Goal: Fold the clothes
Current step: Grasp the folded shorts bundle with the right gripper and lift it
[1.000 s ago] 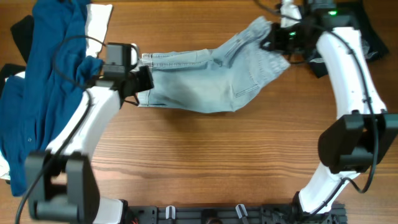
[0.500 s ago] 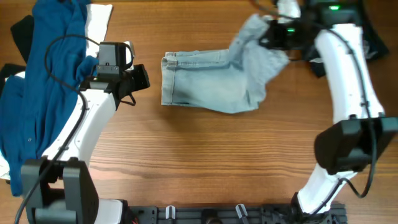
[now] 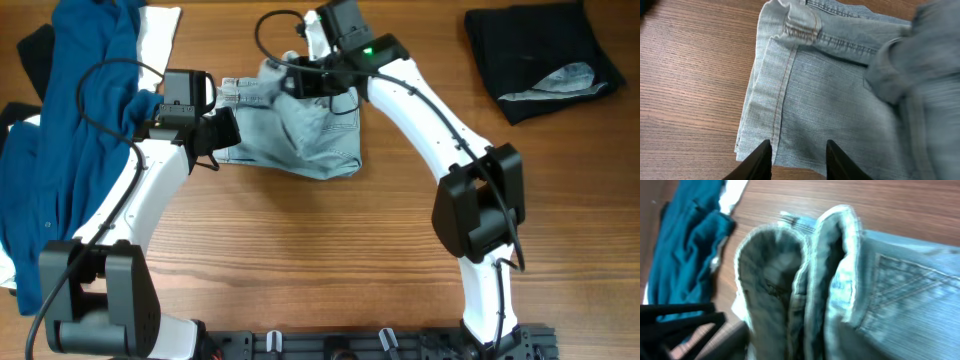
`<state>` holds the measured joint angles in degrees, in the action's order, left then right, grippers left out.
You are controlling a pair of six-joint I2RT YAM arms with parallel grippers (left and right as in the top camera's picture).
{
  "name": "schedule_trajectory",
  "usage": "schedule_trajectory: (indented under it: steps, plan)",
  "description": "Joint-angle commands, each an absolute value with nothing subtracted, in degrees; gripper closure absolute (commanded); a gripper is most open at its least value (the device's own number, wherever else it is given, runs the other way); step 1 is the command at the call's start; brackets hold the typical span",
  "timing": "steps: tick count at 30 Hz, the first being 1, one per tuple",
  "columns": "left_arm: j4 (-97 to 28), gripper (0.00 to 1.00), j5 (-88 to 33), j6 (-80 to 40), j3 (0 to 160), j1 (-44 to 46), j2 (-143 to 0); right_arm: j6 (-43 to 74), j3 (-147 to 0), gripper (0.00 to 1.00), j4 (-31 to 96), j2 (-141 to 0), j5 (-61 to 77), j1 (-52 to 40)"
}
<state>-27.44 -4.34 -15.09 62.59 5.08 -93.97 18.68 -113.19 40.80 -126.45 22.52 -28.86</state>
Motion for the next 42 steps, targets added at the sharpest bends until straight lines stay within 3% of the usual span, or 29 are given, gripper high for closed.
schedule_trajectory:
  steps: [1,6,10,13,16,18,20,23,26,32,34,35,36,37,42]
  plan:
    - [-27.29,0.67,-3.7,-13.96,62.59,4.95,-94.63,17.76,-114.65,0.0,37.93,-126.32,28.42,-32.8]
    - [-27.49,0.7,-4.64,-14.0,62.61,0.84,-93.38,15.9,-114.65,0.0,41.06,-123.48,28.34,-28.82]
    - [-27.42,0.63,-7.03,-13.98,62.61,-3.36,-90.19,7.29,-114.63,0.01,53.91,-124.11,22.46,-23.16]
    - [-27.53,0.61,-7.03,-13.98,62.59,-3.64,-90.7,2.39,-113.56,0.25,57.36,-127.11,21.23,-23.2]
    - [-27.55,0.6,-6.98,-13.96,62.59,-3.64,-91.44,-0.84,-111.24,0.53,58.08,-129.91,21.89,-24.51]
    - [-27.57,0.58,-6.94,-13.93,62.59,-3.64,-91.68,-3.05,-109.34,0.8,58.37,-131.09,22.02,-25.47]
    - [-27.99,0.57,-6.94,-13.96,62.59,-3.64,-91.68,-2.9,-107.02,0.96,57.01,-132.2,19.66,-25.87]
    - [-29.45,0.57,-6.98,-13.96,62.59,-3.64,-91.68,-2.46,-102.43,0.96,52.45,-132.97,18.17,-25.34]
    - [-30.5,0.57,-6.98,-13.96,62.59,-3.64,-91.68,0.6,-99.37,0.96,49.19,-132.97,7.55,-22.9]
    - [-30.74,0.58,-7.09,-14.02,62.59,-3.6,-91.68,-3.44,-98.87,0.91,42.68,-132.97,2.5,-11.09]
    - [-30.7,0.58,-9.69,-14.0,62.59,-3.6,-91.68,-6.11,-98.91,0.79,36.77,-132.97,2.57,-7.6]
    - [-30.68,0.58,-10.35,-14.02,62.59,-3.6,-91.68,-6.04,-99.29,0.67,35.33,-132.97,2.94,-6.57]
    - [-30.72,0.58,-10.48,-14.2,62.59,-3.6,-91.68,-6.04,-101.38,0.48,36.14,-132.86,4.95,-5.45]
    - [-30.72,0.58,-10.48,-14.2,62.59,-3.6,-91.68,-6.02,-104.84,0.4,39.88,-132.44,8.21,-4.97]
    - [-29.08,0.52,-10.44,-14.17,62.59,-3.62,-91.68,-13.89,-117.01,0.23,56.21,-126.61,17.69,-9.13]
